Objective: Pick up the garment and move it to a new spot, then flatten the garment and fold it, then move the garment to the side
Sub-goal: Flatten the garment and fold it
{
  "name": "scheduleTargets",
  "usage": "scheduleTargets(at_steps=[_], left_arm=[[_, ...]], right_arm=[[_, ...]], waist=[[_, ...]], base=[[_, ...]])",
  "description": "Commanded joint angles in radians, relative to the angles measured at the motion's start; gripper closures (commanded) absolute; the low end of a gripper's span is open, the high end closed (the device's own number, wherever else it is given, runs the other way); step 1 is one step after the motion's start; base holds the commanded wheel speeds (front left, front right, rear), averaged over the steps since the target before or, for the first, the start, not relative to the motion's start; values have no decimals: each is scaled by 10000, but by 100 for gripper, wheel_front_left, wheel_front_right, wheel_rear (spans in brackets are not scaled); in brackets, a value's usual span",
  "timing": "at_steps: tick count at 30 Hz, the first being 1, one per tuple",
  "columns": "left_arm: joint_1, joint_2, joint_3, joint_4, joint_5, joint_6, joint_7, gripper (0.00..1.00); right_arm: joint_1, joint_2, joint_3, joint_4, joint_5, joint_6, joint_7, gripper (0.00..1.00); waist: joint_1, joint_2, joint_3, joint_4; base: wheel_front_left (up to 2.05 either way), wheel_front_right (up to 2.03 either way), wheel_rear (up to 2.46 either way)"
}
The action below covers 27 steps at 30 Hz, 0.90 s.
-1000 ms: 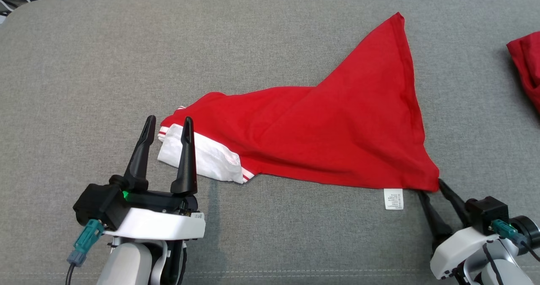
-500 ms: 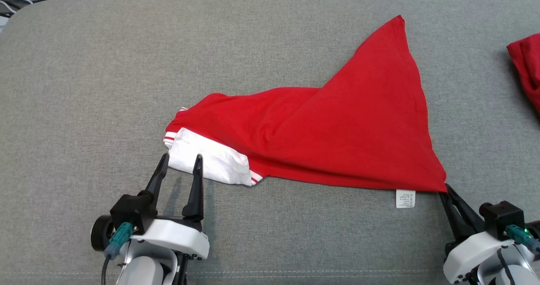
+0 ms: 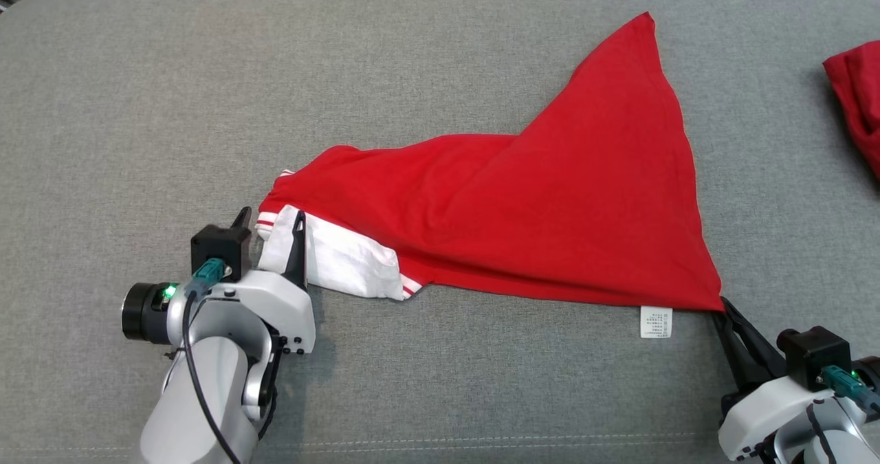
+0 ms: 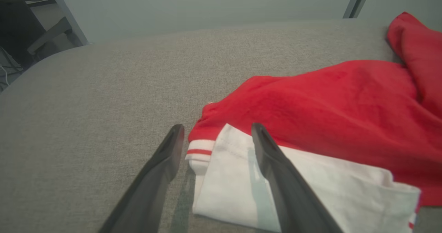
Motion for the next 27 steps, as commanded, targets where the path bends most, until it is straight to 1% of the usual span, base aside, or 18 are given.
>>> scheduleTargets(at_steps=[1, 2, 6, 10, 11, 13, 14, 15, 19, 22, 24, 26, 27], left_arm=[[-464, 248, 213, -146, 191, 156, 76, 0], [-524, 259, 186, -89, 230, 212, 182, 0], [-636, 227, 91, 66, 181, 210, 524, 0], [-683, 236, 12, 158, 168, 206, 602, 0], [-692, 232, -19, 173, 163, 188, 613, 35], [-701, 239, -80, 213, 154, 143, 646, 78], [-695, 248, -97, 240, 144, 128, 657, 98], [-691, 274, -130, 280, 155, 109, 678, 100], [-674, 304, -212, 410, 99, 0, 670, 100], [-649, 303, -217, 417, 38, -36, 441, 100], [-603, 314, -133, 268, -39, -18, 98, 100], [-544, 338, 130, -54, -283, -22, -382, 100], [-465, 382, 495, -492, -693, -170, -852, 100]], right_arm=[[-63, -180, 175, -240, -32, -13, 5, 100], [-90, -187, 186, -240, -20, -13, 5, 100], [-169, -204, 234, -217, 23, -13, -1, 100], [-208, -198, 269, -197, 72, -13, -9, 100], [-209, -203, 265, -192, 80, -13, -11, 100], [-206, -205, 256, -184, 94, -13, -15, 100], [-206, -207, 258, -182, 97, -13, -17, 100], [-211, -209, 261, -186, 100, -13, -18, 100], [-217, -222, 245, -207, 108, -13, -23, 100], [-205, -233, 245, -215, 121, -13, -23, 100], [-212, -224, 254, -251, 213, -13, -20, 100], [-259, -204, 219, -400, 540, -13, -23, 100], [-389, -284, 61, -650, 943, -13, -26, 100]], waist=[[0, 0, 25, -40], [0, 0, 39, -63], [0, 0, 60, -128], [0, 0, 55, -164], [0, 0, 50, -162], [0, 0, 31, -165], [0, 0, 20, -168], [0, 0, 11, -172], [0, 0, -21, -165], [0, 0, -61, -146], [0, 0, -126, -138], [0, 0, -205, -142], [0, 0, -351, -155]], base=[[0, 0, 0], [0, 0, 0], [0, 0, 0], [0, 0, 0], [0, 0, 0], [0, 0, 0], [0, 0, 0], [0, 0, 0], [0, 0, 0], [0, 0, 0], [0, 0, 0], [0, 0, 0], [0, 0, 0]])
